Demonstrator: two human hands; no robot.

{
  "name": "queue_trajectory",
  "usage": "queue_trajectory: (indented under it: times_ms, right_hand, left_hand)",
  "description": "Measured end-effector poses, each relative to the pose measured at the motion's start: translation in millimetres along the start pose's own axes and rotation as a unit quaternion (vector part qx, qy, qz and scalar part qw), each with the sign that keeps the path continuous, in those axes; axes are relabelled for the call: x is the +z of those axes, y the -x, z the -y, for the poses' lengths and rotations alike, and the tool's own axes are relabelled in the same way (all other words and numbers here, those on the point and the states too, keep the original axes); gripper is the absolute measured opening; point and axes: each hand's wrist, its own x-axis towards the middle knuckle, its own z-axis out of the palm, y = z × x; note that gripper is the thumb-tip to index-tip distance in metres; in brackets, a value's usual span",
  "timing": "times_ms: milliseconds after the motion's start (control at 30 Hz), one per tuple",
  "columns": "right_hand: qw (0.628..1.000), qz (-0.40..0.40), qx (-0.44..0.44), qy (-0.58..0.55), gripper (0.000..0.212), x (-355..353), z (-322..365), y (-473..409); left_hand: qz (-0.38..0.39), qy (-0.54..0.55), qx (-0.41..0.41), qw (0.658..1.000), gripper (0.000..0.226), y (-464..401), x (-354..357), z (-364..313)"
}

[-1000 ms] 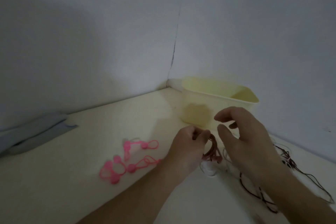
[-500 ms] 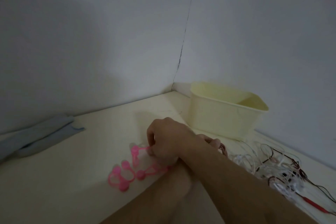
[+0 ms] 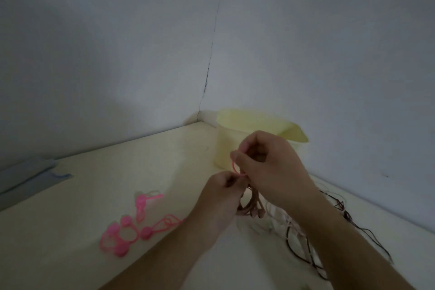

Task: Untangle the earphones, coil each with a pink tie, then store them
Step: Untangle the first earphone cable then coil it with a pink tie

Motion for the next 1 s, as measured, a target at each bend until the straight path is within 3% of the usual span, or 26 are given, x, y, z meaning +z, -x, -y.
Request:
queue_trajectory:
  times_ms: [133,400,567,767,1000]
  right_hand:
    - [0.995,0.002,0.051,-0.087,0.013,-30,-24,17]
    - [0.994,0.069,0.068,-0.059,0.013,-32,-39,22]
    - [0.988,0.034,0.078,-0.129,0.017,-27,-44,20]
    - [0.959,-0.014,0.101,-0.264,0.004,-26,-43,19]
    - [0.929,-0.041,0.108,-0.352,0.011,-28,-42,18]
  left_hand:
    - [-0.01,-0.037,0.017,0.999,0.02,-7,3,7]
    - [-0.001,0.019,-0.014,1.0,0.021,-3,3,3]
    - [0.01,-0.006,-0.017,1.0,0.024,-5,3,9]
    - [0.05,-0.041,-0.02,0.998,0.028,-8,3,16]
    - [0.019,-0.068,-0.016,0.997,0.022,-7,8,20]
